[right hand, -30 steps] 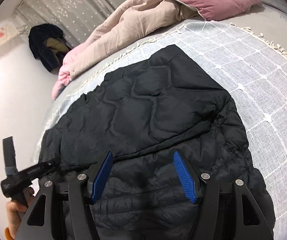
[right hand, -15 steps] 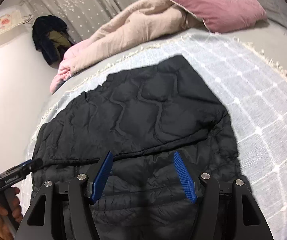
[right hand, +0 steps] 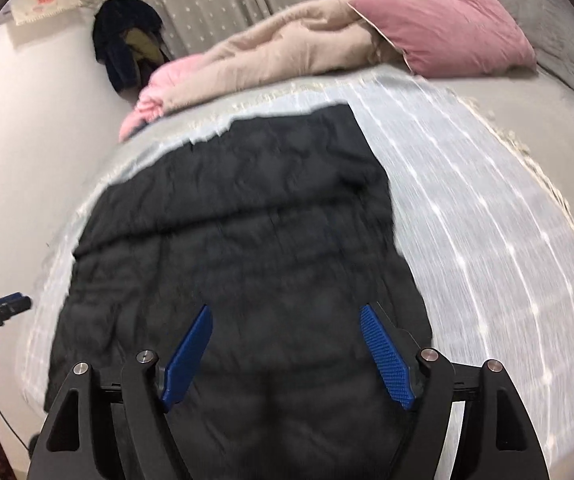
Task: Fold large clothes
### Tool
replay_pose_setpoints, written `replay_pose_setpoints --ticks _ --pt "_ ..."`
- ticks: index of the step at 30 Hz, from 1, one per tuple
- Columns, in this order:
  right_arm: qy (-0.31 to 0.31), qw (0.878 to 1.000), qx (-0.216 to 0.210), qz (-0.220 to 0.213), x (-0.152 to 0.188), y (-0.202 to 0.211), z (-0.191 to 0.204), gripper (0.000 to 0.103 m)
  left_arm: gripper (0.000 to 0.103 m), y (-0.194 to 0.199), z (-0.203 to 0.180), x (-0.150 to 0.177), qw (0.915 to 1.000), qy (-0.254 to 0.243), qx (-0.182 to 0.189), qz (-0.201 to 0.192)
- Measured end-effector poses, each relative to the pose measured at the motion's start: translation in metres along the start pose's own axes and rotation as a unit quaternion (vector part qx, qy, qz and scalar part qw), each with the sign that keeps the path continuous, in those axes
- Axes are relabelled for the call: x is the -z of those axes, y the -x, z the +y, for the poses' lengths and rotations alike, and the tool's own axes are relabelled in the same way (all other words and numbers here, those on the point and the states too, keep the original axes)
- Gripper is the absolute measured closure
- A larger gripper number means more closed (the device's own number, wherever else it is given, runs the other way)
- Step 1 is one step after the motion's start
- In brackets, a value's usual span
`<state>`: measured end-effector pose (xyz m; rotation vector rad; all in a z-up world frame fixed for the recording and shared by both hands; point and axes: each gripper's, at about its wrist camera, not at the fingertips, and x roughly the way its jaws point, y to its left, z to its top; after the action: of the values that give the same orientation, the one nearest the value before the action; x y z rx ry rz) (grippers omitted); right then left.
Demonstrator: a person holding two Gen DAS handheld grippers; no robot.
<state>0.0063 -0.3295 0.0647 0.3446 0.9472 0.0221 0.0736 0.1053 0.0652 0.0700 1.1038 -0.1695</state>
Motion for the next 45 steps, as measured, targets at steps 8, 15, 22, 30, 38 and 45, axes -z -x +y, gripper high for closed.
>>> replay_pose_setpoints --ticks 8,15,22,30,38,45 --pt "-0.043 0.998 0.000 0.043 0.049 0.010 -0.028 0.025 0.015 -0.009 0.047 0.054 0.9967 0.052 0.038 0.049" --pt "-0.062 0.996 -0.007 0.070 0.075 0.021 -0.050 0.025 0.015 -0.016 0.067 0.079 0.9914 0.067 0.078 0.081" --pt "-0.075 0.992 -0.012 0.102 0.100 0.025 -0.081 0.025 0.015 -0.034 0.080 0.100 0.9806 0.088 0.121 0.126" --pt "-0.117 0.985 -0.043 0.117 0.125 0.024 -0.117 0.025 0.015 -0.061 0.107 0.125 0.9668 0.134 0.150 0.158" --pt "-0.147 0.976 -0.117 0.108 0.128 0.021 -0.124 0.024 0.015 -0.063 0.089 0.132 0.9592 0.097 0.224 0.142" --pt "-0.168 0.958 -0.192 0.129 0.125 0.004 -0.111 0.079 0.069 -0.069 0.078 0.131 0.9369 0.112 0.297 0.147"
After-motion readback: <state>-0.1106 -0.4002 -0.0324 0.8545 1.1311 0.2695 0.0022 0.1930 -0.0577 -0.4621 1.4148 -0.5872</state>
